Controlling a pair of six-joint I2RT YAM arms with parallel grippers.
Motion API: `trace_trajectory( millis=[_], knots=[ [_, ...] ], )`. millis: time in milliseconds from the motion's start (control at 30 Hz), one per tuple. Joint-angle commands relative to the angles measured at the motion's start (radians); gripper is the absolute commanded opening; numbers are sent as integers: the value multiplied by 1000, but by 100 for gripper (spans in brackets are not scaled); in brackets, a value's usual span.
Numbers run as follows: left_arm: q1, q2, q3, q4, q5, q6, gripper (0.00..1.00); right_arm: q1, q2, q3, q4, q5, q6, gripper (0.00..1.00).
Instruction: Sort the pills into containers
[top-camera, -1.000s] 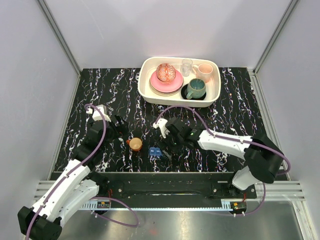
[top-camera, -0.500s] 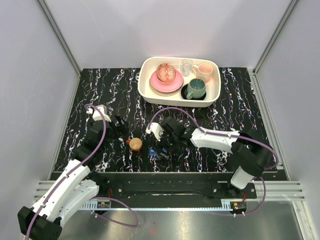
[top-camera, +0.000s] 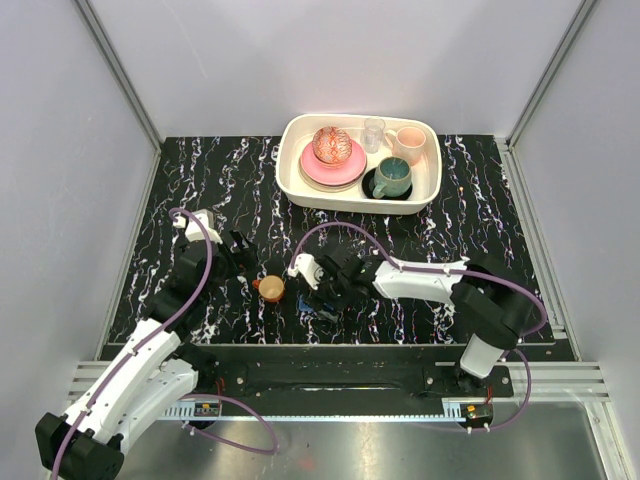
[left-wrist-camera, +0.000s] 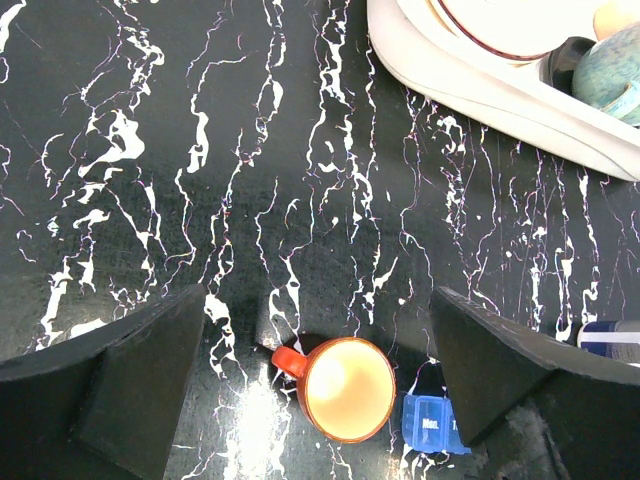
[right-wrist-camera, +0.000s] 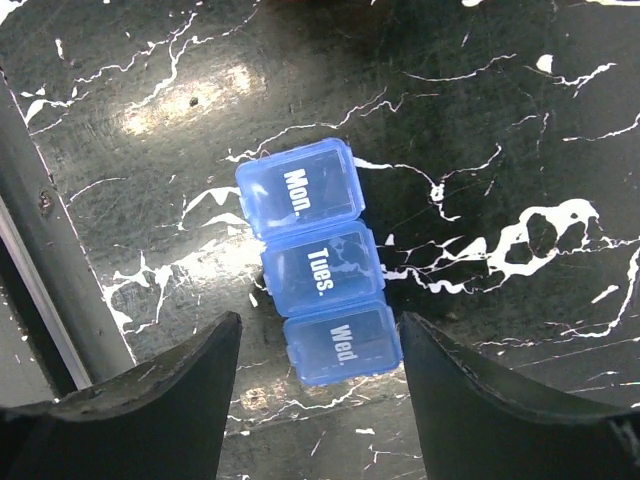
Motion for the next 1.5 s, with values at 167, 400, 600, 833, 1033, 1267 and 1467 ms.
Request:
trace_trajectory(
  millis=[167,400,600,833,1033,1267,1467],
  knots=[
    [-4,-10,-11,29,20,7,99,63,28,11,-17,120,19,60],
    [-4,-19,-17,29,23,7,99,69,16,3,-19,170,51,43],
    [-4,-16,1,24,64,18,99,71,-82,-15,-10,242,160,11],
    [-4,56,128,36,294,-62,99,69,-318,-51,-16,226,311,0],
    [-41,111,126,226,472,-290,97,69,-455,-32,-54,184,331,0],
    [-148,151,87,377,426,-436,92,69,-530,-22,-45,143,343,1],
    [-253,176,53,463,377,-492,87,71,-584,-29,-13,132,367,1]
  ],
)
